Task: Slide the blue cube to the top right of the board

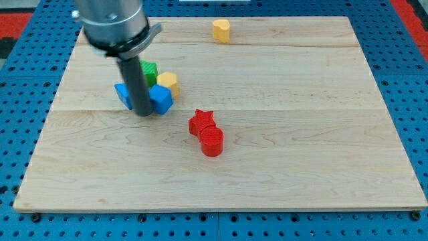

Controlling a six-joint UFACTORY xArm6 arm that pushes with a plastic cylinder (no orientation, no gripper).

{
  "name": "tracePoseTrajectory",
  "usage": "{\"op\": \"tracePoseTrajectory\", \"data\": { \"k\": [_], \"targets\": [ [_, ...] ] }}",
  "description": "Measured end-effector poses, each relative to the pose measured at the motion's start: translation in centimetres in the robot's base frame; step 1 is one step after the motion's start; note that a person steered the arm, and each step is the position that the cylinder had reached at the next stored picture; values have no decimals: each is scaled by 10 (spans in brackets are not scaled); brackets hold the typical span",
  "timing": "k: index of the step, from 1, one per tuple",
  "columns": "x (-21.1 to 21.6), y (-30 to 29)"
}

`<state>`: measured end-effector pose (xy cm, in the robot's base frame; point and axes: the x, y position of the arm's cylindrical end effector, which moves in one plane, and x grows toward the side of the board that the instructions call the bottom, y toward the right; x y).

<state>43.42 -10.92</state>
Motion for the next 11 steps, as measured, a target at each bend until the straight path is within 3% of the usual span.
{"op": "tracePoseTrajectory", "data": {
  "k": [1,2,3,4,5,6,8,9,10,11],
  "targets": [
    [-28,87],
    [-54,135],
    [-11,136],
    [14,52],
    [-22,42],
    [-68,59],
    [-93,207],
    [-63,217],
    [-87,263],
    [-129,253]
  ]
}}
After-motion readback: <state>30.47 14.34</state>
